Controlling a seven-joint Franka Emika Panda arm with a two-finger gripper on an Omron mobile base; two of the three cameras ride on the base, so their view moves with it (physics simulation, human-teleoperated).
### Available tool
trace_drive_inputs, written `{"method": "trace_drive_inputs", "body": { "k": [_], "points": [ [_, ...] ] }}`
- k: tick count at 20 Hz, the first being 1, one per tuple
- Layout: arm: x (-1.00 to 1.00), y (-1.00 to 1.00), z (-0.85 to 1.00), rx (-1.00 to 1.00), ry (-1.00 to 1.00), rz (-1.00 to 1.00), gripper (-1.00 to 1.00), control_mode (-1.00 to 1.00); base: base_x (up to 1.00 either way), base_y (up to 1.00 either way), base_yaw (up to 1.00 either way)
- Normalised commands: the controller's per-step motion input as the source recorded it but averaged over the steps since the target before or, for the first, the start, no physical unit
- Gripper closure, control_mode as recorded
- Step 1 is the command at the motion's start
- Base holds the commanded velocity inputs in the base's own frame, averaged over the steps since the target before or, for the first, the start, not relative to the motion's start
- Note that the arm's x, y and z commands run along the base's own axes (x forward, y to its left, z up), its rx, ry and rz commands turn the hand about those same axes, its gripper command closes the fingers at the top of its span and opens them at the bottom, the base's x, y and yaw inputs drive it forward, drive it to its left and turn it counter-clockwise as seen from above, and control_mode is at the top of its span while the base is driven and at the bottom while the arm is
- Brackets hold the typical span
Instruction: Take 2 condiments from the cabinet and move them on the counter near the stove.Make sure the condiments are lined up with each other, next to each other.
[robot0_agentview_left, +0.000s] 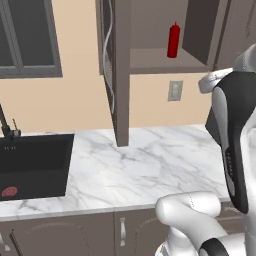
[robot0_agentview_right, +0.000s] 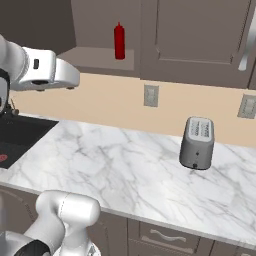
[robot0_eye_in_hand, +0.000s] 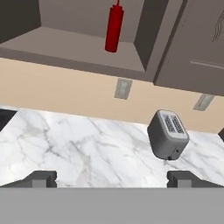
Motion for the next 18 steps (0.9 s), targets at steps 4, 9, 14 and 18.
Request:
{"method": "trace_drive_inputs", "body": {
  "k": [4,9,14,18],
  "points": [
    [0.75,0.00,0.00,0.01,-0.04,-0.02,-1.00,-1.00,0.00,0.00,0.00],
    [0.62,0.00,0.00,0.01,-0.08,0.00,-1.00,-1.00,0.00,0.00,0.00],
    [0.45,0.00,0.00,0.00,-0.18,0.00,-1.00,-1.00,0.00,0.00,0.00],
    [0.41,0.00,0.00,0.00,-0.18,0.00,-1.00,-1.00,0.00,0.00,0.00]
  ]
}}
